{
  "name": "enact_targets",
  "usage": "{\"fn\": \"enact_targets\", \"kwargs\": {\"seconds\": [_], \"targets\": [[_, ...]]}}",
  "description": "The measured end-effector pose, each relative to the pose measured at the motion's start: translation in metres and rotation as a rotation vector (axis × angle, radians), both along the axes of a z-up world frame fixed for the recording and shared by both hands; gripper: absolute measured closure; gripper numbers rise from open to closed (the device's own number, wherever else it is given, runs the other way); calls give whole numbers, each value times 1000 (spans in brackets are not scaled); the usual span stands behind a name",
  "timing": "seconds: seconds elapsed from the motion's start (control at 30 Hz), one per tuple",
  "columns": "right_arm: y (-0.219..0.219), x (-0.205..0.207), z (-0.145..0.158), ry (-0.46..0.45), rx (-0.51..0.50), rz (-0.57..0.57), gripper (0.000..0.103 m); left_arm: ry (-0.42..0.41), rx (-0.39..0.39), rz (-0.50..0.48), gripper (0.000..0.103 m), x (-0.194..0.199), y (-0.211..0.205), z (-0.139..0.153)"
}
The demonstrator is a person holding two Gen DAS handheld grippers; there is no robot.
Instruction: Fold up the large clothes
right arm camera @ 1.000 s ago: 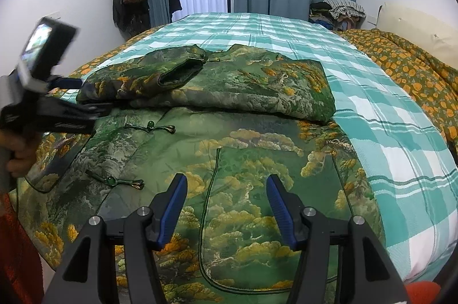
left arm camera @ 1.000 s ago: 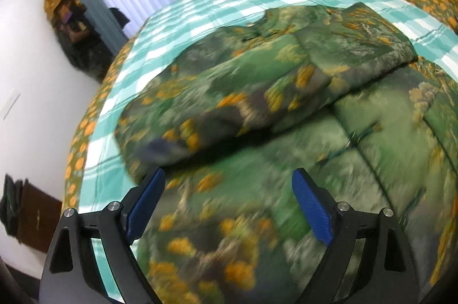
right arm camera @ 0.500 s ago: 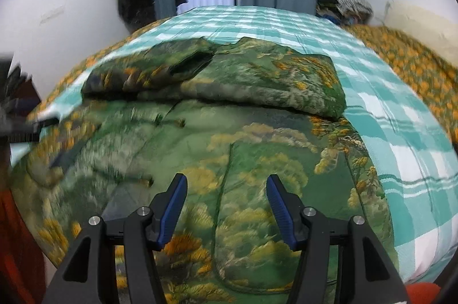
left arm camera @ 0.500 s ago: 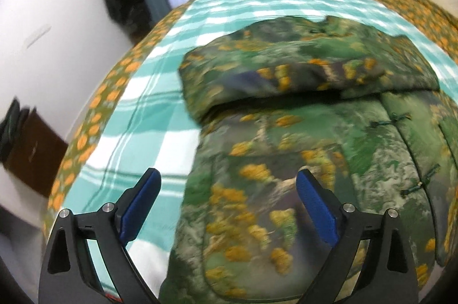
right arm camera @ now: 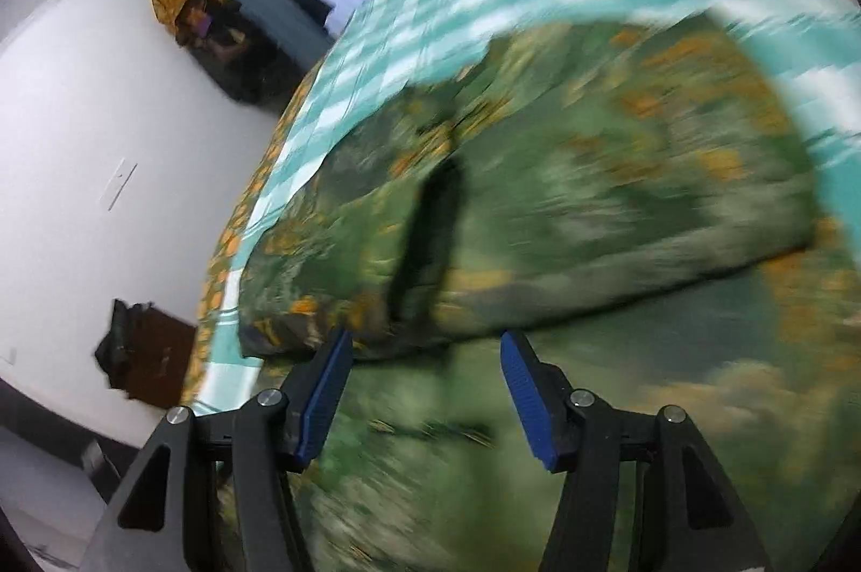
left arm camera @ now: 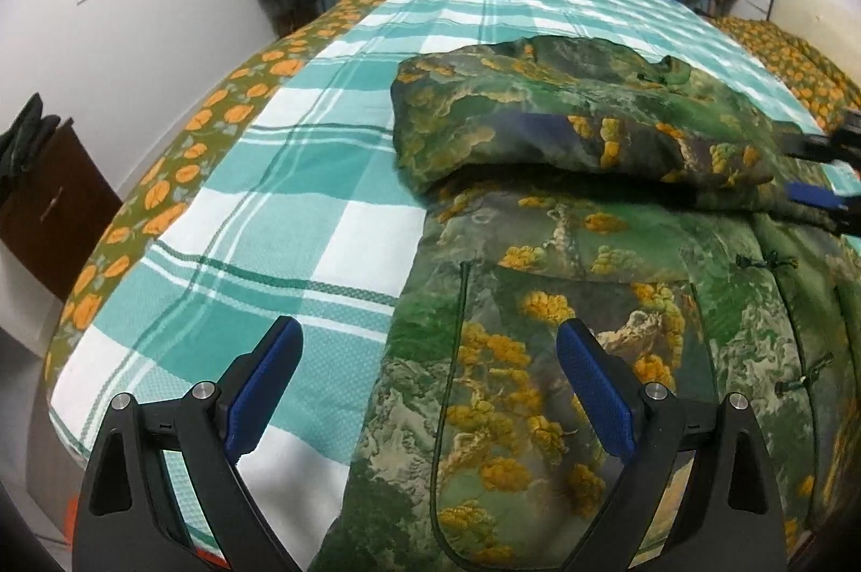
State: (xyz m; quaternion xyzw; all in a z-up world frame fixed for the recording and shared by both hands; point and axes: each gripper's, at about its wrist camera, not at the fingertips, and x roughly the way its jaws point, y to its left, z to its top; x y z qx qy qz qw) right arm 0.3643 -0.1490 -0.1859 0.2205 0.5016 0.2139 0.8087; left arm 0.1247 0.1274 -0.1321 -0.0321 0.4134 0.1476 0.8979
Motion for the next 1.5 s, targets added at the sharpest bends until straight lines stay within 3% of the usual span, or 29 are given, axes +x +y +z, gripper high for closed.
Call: {"fn": "enact_targets", "kwargs": {"seconds": [0.1,0.13,0.17,0.2,0.37,0.47,0.57,0.63,0.7,0.77,0.9,0.97,1.03,1.1,1.13,1.17,1.3,1.5], "targets": [[31,26,-23,65,-12,1,46,-1,2,1,7,-3,1,0],[37,30,-23,64,-27,4,71,-1,1,1,7,-3,2,0],[44,35,-19,48,-58,13,85,-1,-1,2,7,-3,3,0],[49,40,-8,2,-93,19,86,-2,-9,1,7,-3,5,0],[57,62,41,-257,-310,58,86,31,-57,-2,7,2,10,-10],[54,76,22,-234,-386,85,85,38,-86,-3,7,5,12,-8],[53,78,-20,-132,-437,130,72,24,-94,-11,7,11,14,5],[46,71,-25,-138,-407,129,67,8,-94,-25,7,21,15,20],[39,64,-13,-175,-397,120,62,-15,-91,-47,7,33,15,36],[40,55,11,-269,-413,125,62,-43,-99,-75,6,54,15,53],[65,55,38,-364,-415,247,62,-30,-139,-125,5,111,6,61],[85,61,31,-350,-435,304,62,4,-121,-149,5,147,-3,47],[96,72,9,-288,-467,318,62,56,-81,-155,15,181,-8,24],[92,83,-16,-178,-460,301,62,111,-42,-165,33,204,-10,-2],[89,90,-33,-111,-436,281,63,135,-26,-159,33,211,-10,-16],[86,91,-39,-99,-418,267,63,149,-27,-155,34,215,-8,-28],[85,89,-43,-123,-417,275,63,147,-24,-172,34,217,-5,-49],[86,83,-46,-159,-423,268,63,174,12,-184,33,217,-11,-38]]}}
